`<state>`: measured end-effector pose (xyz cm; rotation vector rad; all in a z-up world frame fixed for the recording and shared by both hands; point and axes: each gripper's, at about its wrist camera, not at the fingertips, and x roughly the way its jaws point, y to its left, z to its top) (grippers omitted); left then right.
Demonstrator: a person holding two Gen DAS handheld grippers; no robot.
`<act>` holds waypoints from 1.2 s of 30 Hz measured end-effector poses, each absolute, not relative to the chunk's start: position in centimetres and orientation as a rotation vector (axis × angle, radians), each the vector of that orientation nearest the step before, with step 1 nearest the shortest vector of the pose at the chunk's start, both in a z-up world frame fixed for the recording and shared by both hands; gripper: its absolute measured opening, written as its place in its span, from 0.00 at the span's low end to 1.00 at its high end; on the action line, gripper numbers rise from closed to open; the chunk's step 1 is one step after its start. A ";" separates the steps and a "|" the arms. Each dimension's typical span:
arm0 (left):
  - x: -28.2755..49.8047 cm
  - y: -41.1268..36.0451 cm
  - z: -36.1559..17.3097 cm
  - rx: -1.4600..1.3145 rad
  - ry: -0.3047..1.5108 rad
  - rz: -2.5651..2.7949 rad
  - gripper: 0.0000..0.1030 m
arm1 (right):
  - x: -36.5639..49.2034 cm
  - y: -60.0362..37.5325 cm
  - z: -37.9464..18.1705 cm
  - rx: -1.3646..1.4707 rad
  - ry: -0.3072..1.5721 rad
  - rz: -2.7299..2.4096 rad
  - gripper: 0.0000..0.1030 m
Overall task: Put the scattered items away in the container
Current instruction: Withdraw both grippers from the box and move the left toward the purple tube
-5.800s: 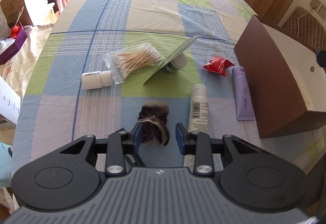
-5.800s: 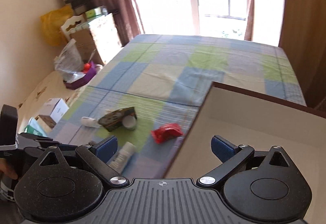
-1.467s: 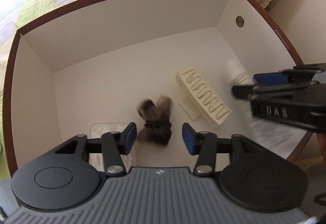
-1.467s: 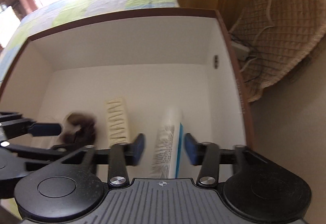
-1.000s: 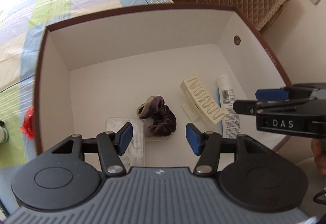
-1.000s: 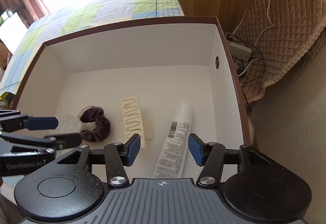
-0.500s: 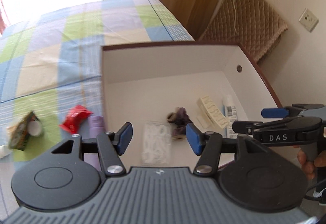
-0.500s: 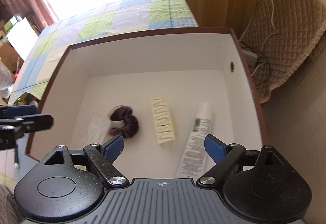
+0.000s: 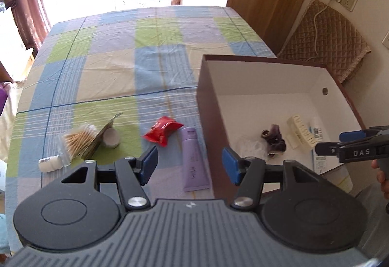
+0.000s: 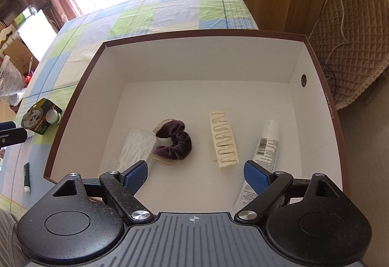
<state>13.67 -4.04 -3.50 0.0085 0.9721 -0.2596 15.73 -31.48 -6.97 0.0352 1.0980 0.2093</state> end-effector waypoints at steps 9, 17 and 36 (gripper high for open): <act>13.3 -1.9 -6.3 0.019 1.012 -0.262 0.52 | 15.9 -31.7 -7.2 0.029 1.103 0.201 0.89; 13.5 -1.1 -8.4 0.083 1.022 -0.317 0.52 | 16.0 -31.9 -7.5 0.024 1.102 0.196 0.89; 18.8 -3.4 -14.5 0.274 0.830 -0.657 0.51 | 15.3 -33.7 -7.1 0.058 1.088 0.131 0.89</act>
